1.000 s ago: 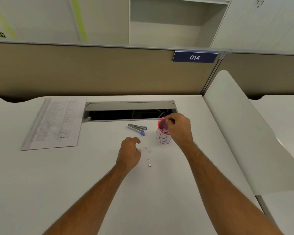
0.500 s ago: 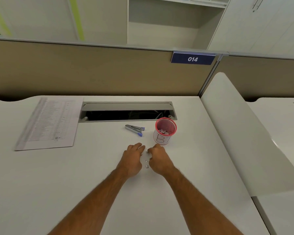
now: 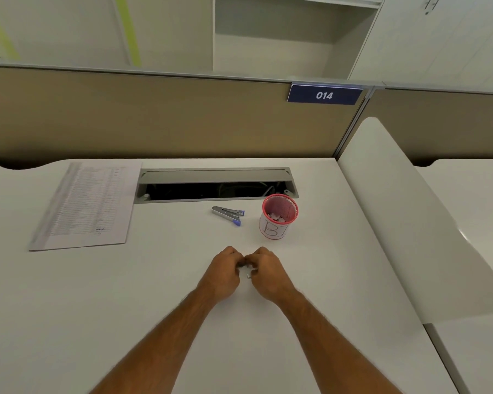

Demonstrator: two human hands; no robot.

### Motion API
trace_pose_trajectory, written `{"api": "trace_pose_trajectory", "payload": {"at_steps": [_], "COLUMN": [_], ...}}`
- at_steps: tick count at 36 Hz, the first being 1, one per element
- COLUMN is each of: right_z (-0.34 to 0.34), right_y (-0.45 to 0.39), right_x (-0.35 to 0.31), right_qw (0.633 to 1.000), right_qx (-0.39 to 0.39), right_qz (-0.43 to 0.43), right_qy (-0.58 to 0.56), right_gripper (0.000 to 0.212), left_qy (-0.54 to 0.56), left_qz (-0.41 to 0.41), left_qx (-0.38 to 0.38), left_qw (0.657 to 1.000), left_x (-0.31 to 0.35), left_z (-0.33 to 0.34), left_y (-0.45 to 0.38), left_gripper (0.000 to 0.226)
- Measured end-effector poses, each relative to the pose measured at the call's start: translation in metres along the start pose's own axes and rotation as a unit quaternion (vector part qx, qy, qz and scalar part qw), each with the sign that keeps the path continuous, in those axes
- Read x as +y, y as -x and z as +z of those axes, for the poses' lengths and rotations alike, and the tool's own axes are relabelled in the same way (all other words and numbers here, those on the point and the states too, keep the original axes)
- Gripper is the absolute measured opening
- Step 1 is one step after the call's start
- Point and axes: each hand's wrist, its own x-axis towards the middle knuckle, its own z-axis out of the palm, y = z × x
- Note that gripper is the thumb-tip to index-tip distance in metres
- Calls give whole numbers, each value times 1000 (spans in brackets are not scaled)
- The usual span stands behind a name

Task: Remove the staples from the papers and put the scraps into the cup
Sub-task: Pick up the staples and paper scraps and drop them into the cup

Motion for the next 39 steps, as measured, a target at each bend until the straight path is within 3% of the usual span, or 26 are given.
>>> {"api": "trace_pose_trajectory", "payload": {"at_steps": [5,13,23,29,39], "right_z": [0,9,18,15,13], "right_y": [3,5,1,-7,-14], "right_x": [2,-4,-18,-19,-25], "right_qw": [1000,991,997,997,992], "right_qx": [21,0,37,39,-3], "right_qz": [21,131,73,60,32], "right_qy": [-4,-28,-15,37,119], "right_gripper": [35,59,38,24,19], "left_qy": [18,38,102,98,72], "left_qz": [2,-73,-101,-154,-138], "left_qx": [-2,38,3,55,86], "left_qw": [1000,996,990,982,984], "left_x": [1,-3,5,7,4], "left_z": [-2,-14,-16,-19,-24], "left_y": [9,20,29,36,44], "left_gripper": [28,48,53,53,42]}}
